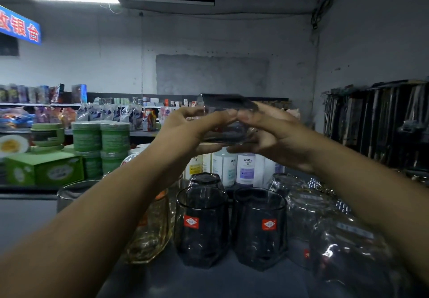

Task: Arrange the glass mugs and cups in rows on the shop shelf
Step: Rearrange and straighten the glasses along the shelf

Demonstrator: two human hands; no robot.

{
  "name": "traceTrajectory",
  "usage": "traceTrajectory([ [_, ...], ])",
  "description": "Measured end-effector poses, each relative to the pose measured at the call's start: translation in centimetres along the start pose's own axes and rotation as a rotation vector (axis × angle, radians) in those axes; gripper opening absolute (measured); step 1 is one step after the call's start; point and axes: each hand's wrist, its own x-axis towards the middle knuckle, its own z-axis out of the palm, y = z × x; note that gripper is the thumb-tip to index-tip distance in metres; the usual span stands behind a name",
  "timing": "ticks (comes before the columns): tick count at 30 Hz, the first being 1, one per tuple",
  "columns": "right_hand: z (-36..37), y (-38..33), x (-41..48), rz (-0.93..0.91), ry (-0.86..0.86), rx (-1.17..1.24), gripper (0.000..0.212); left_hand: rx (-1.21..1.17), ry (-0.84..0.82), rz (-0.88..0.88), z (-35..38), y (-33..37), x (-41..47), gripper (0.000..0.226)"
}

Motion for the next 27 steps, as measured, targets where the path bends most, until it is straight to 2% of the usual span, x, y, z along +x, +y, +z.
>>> traceTrajectory([
  [3,-0.4,-0.6,0.0,-0.067,0.067,-0.066,0.046,0.194,-0.026,-0.009,-0.1,0.3,-0.2,0.078],
  [6,-1.1,-2.1,-0.7,-0.04,0.162,-0.276,0.069,0.525,-0.109,0.013,-0.2,0.8,-0.7,0.065],
  [8,-1.4,-3.3,-0.7,-0.021,0.205,-0.51,0.071,0.761,-0.185,0.021,-0.6,0.7,-0.7,0.058],
  [10,-1.4,-4.1,-0.4,0.043,0.176,-0.732,0.067,0.946,-0.256,0.013,-1.1,0.2,-0.5,0.053],
  [13,-1.3,-3.7,0.7,0.175,0.111,-0.946,0.065,1.151,-0.296,0.014,-1.6,-1.0,0.3,0.032],
  [16,-1.3,-2.3,1.8,0.275,0.03,-1.124,0.058,1.206,-0.279,0.014,-1.5,-1.8,0.7,0.03],
  [19,-1.5,-0.8,2.6,0.336,-0.037,-1.262,0.063,1.213,-0.271,0.037,-1.5,-2.1,0.9,0.029],
  [22,-1.3,0.2,2.7,0.4,-0.102,-1.29,0.072,1.205,-0.271,0.051,-1.6,-2.2,1.0,0.026],
  [27,-0.4,0.9,2.5,0.447,-0.216,-1.34,0.071,1.186,-0.303,0.074,-2.0,-2.6,1.4,0.015],
])
